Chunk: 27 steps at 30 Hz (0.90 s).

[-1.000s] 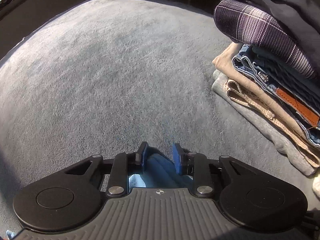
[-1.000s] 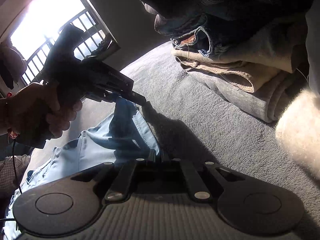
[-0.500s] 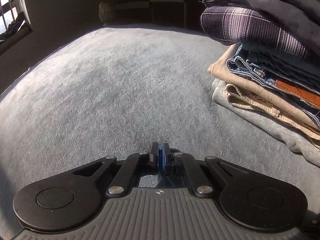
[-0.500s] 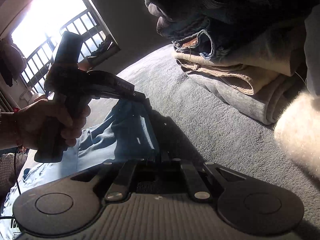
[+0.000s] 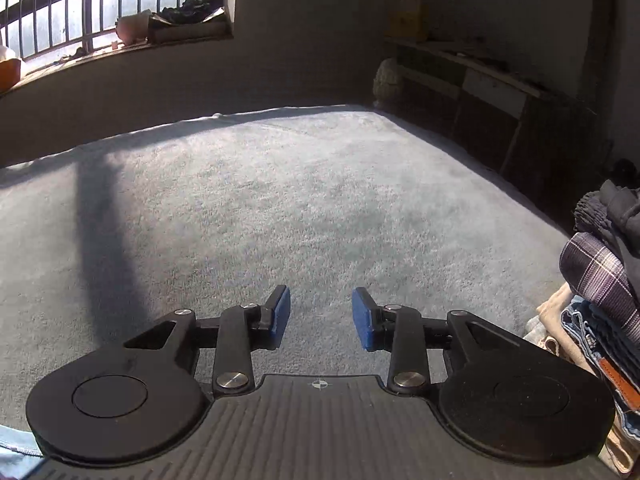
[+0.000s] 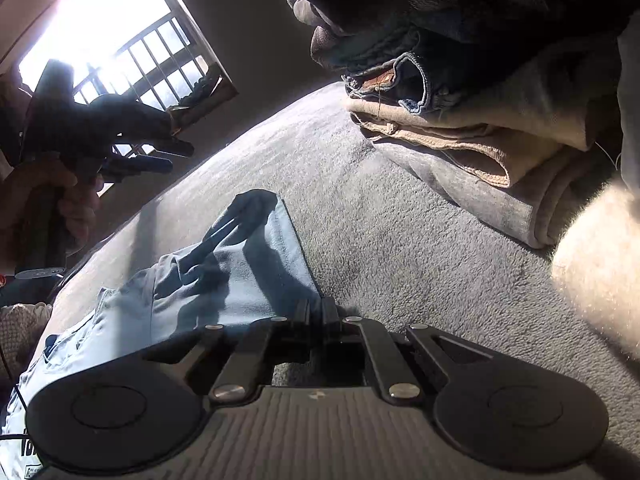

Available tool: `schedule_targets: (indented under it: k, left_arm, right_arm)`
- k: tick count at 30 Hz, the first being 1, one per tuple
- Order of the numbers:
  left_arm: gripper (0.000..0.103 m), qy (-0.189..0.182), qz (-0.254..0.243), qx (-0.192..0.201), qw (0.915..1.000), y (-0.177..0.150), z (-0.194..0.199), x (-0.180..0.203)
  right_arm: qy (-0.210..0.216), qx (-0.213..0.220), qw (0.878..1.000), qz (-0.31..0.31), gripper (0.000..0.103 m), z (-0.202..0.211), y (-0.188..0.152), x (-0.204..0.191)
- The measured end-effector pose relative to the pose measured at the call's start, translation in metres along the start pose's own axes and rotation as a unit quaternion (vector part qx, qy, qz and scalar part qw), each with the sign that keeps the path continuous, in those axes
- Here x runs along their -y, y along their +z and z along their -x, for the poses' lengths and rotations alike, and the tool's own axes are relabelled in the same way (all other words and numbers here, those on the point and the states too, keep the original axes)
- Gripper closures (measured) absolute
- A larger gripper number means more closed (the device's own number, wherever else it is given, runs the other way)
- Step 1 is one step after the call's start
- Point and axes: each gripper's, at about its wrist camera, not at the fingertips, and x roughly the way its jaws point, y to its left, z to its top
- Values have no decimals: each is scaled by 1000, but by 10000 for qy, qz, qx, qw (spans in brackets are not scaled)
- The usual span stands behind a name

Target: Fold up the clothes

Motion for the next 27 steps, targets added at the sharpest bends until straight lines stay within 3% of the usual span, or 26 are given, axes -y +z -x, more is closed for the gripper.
schedule_targets:
  k: [2, 5, 7, 11, 14, 17, 19, 21, 24, 27]
  left_arm:
    - [67, 86, 220, -73, 9997, 6, 40, -41]
    - [63, 414, -25, 130, 9991, 8, 112, -99]
    - [52, 781, -301, 304, 9960, -2, 171, -141]
    - [48, 1600, -494, 128, 9858, -44, 250, -204]
    - [48, 1740, -149, -40, 9846, -92, 291, -242]
    - [48, 1714, 254, -222, 9846, -147, 318, -274]
    - [48, 1710, 348, -378, 9839, -179, 327, -285]
    - [48, 1687, 386, -576, 9832, -209, 332, -293]
    - [48, 1615, 528, -928, 9811, -239, 338, -305]
    - [48, 1513, 608, -1181, 9795, -260, 343, -316]
  right_arm:
    - [152, -44, 9997, -195, 90, 6, 8, 4]
    - [329, -205, 9992, -98, 83, -1, 21, -11]
    - [432, -394, 9982, 160, 83, -16, 28, -30]
    - [637, -770, 9927, 675, 83, -47, 44, -68]
    - [789, -1050, 9857, 1060, 85, -69, 55, -97]
    - [325, -1128, 9844, 1308, 85, -107, 68, -107]
    - [-114, -998, 9883, 1151, 87, -129, 81, -95]
    - [-278, -865, 9940, 612, 88, -136, 97, -77]
    - [-348, -636, 9971, 234, 86, -123, 109, -75]
    - [139, -792, 9963, 293, 85, -97, 102, -93]
